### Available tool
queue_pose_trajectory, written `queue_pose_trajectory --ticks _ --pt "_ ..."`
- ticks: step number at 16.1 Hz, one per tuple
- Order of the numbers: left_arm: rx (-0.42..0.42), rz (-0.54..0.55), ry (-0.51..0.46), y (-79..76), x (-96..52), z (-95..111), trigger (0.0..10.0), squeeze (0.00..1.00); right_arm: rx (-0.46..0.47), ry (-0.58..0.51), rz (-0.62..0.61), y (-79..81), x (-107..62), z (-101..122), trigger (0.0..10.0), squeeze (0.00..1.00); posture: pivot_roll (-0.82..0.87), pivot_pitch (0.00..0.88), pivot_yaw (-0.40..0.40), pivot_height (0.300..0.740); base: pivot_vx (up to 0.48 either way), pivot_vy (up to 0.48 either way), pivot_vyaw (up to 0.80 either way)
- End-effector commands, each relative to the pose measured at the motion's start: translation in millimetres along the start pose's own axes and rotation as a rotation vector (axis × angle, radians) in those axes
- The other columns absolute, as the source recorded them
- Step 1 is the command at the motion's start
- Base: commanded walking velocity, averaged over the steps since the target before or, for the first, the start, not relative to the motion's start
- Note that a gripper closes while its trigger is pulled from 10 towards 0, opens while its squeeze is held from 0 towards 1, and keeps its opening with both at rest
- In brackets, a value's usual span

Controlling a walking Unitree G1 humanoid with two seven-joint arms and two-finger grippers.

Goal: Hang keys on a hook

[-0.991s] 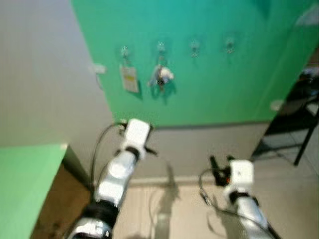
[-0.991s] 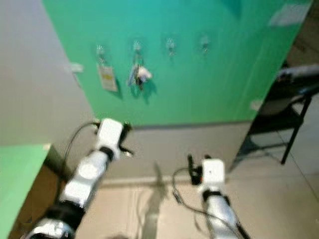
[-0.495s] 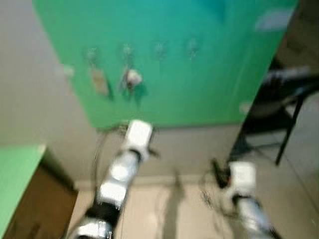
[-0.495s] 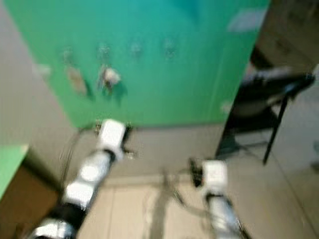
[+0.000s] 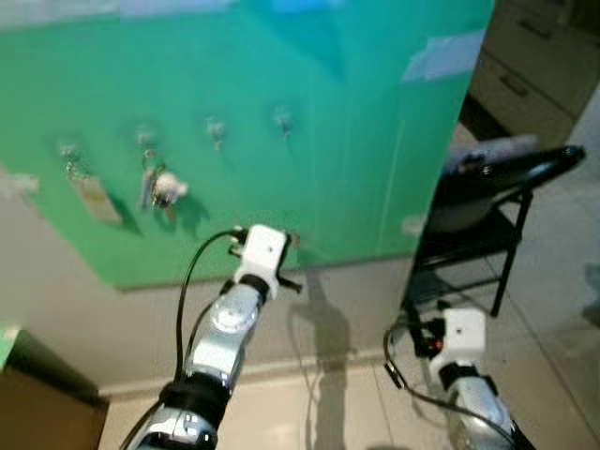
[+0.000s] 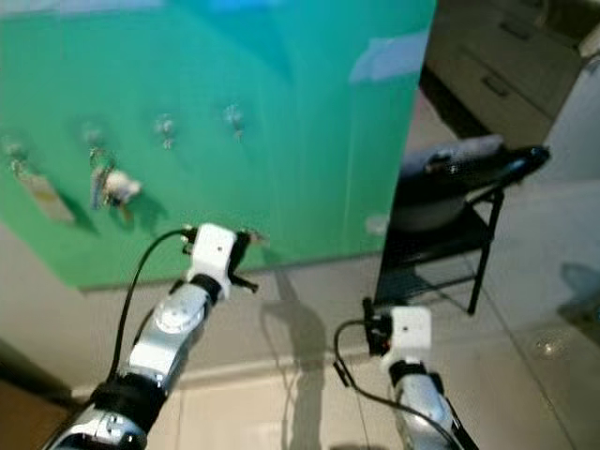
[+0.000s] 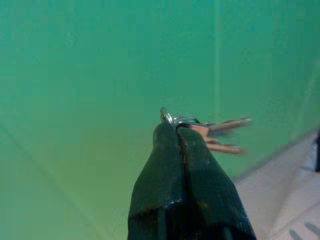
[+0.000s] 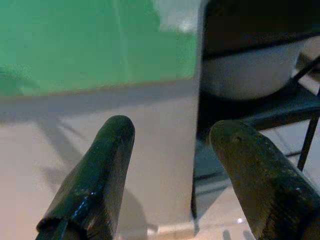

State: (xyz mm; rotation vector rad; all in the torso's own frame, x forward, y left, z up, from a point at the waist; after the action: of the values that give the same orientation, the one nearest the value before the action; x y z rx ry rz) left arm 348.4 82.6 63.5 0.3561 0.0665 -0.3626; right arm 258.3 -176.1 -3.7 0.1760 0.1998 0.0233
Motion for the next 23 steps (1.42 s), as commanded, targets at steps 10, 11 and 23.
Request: queue_pose_trajectory --ticks 10,11,23 --pt "0.008 -0.453 -0.060 41.9 9.7 83.0 10.0 0.00 0.011 0.003 0.052 21.1 3.2 6.2 10.0 0.00 -0.16 0.000 0.086 0.740 0.000 0.000 0.00" --pt "-0.031 -0.511 -0.118 47.3 9.7 101.9 10.0 0.00 0.013 0.003 0.053 22.3 4.0 6.7 10.0 0.00 -0.16 0.000 0.086 0.740 0.000 0.000 0.00" --pt "-0.235 -0.733 -0.297 85.1 -7.9 154.6 10.0 0.00 0.016 0.066 0.041 14.9 -0.5 -15.7 10.0 0.00 -0.18 0.000 0.094 0.740 0.000 0.000 0.00"
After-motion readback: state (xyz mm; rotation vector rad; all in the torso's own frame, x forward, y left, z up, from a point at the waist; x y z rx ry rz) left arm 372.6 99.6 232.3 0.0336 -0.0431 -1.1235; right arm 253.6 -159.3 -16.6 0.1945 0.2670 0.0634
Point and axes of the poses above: a point about 5 cm out from each wrist's last joint towards the gripper, its own x axis pointing out of the wrist towards the gripper, its own z axis along the axis of the wrist's last joint, y = z × x, the point moved 4 cm from there along x, pointing out of the wrist towards the gripper, and after that the axes turned 11 degrees about x, right-handed, at the moved point
